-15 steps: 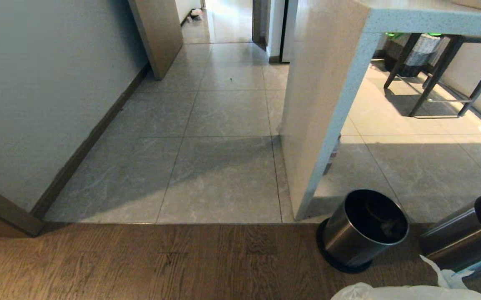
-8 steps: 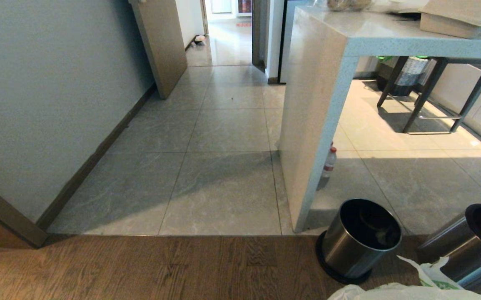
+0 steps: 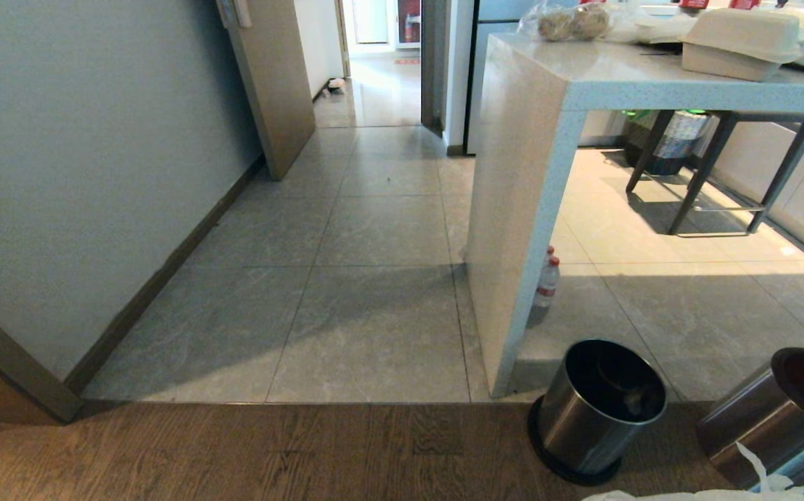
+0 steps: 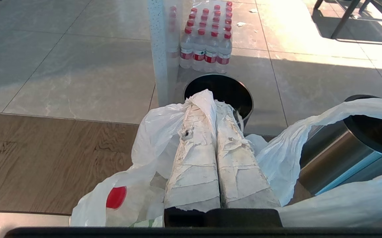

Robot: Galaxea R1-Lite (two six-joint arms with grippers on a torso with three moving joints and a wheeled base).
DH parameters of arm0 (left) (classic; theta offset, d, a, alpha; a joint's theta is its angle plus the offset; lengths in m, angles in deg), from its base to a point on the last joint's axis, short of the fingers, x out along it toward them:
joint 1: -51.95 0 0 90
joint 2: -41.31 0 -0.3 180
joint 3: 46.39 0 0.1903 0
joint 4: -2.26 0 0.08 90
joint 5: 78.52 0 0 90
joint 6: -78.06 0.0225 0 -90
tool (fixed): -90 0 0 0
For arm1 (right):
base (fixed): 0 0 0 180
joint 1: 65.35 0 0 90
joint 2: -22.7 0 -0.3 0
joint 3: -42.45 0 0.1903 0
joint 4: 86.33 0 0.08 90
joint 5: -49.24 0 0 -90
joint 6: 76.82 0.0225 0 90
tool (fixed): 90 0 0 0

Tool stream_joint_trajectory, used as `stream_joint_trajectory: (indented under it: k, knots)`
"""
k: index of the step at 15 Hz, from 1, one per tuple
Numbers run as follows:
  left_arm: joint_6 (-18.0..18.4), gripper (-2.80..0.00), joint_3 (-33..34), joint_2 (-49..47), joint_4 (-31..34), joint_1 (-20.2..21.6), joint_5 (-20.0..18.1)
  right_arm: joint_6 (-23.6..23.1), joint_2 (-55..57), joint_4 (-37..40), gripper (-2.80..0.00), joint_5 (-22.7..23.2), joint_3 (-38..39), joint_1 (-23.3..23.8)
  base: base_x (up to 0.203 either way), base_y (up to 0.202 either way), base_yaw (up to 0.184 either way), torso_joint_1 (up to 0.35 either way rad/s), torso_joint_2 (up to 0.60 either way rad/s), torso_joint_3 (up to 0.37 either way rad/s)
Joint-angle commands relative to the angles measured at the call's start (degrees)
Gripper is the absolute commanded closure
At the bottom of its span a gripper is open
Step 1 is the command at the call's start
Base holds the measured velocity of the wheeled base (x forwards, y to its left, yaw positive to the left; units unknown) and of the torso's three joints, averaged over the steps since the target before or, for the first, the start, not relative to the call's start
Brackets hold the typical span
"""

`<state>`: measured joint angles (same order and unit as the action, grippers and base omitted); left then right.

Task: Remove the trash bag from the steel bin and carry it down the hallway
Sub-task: Put the trash bag at the door

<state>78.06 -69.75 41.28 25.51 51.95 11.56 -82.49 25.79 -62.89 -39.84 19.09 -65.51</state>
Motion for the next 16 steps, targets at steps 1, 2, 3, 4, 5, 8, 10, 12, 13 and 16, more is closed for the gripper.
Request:
stream_joint_trajectory:
  k: [1,2,3,4,5,8,10,12,13,16]
  knots:
    - [0.0,0.00,0.0,0.1,-0.1,0.0,0.0,0.0,0.2,-0.1,0.00,0.0,0.0,0.0,0.000,0.000,0.000,0.000,0.00,0.000]
    - [0.0,0.00,0.0,0.1,0.0,0.0,0.0,0.0,0.2,-0.1,0.00,0.0,0.0,0.0,0.000,0.000,0.000,0.000,0.00,0.000]
    - [0.0,0.00,0.0,0.1,0.0,0.1,0.0,0.0,0.2,-0.1,0.00,0.0,0.0,0.0,0.000,0.000,0.000,0.000,0.00,0.000]
    - [-0.1,0.00,0.0,0.1,0.0,0.0,0.0,0.0,0.2,0.0,0.00,0.0,0.0,0.0,0.000,0.000,0.000,0.000,0.00,0.000]
    - [-0.1,0.00,0.1,0.1,0.0,0.0,0.0,0.0,0.2,0.0,0.00,0.0,0.0,0.0,0.000,0.000,0.000,0.000,0.00,0.000]
    - [-0.4,0.00,0.1,0.1,0.0,0.0,0.0,0.0,0.2,-0.1,0.00,0.0,0.0,0.0,0.000,0.000,0.000,0.000,0.00,0.000]
    - [-0.4,0.00,0.1,0.1,0.0,0.0,0.0,0.0,0.2,0.0,0.00,0.0,0.0,0.0,0.044,0.000,-0.001,0.001,0.00,0.004]
    - [-0.4,0.00,0.1,0.1,0.0,0.0,0.0,0.0,0.2,0.0,0.00,0.0,0.0,0.0,0.185,0.000,0.002,0.004,0.00,0.007]
    - [-0.4,0.00,0.1,0.1,0.0,0.0,0.0,0.0,0.2,0.0,0.00,0.0,0.1,0.0,0.192,0.000,0.001,0.002,0.00,-0.002]
    - [-0.4,0.00,0.1,0.1,0.0,0.0,0.0,0.0,0.2,0.0,0.00,0.0,0.0,0.0,0.190,0.000,0.001,0.004,0.00,0.003]
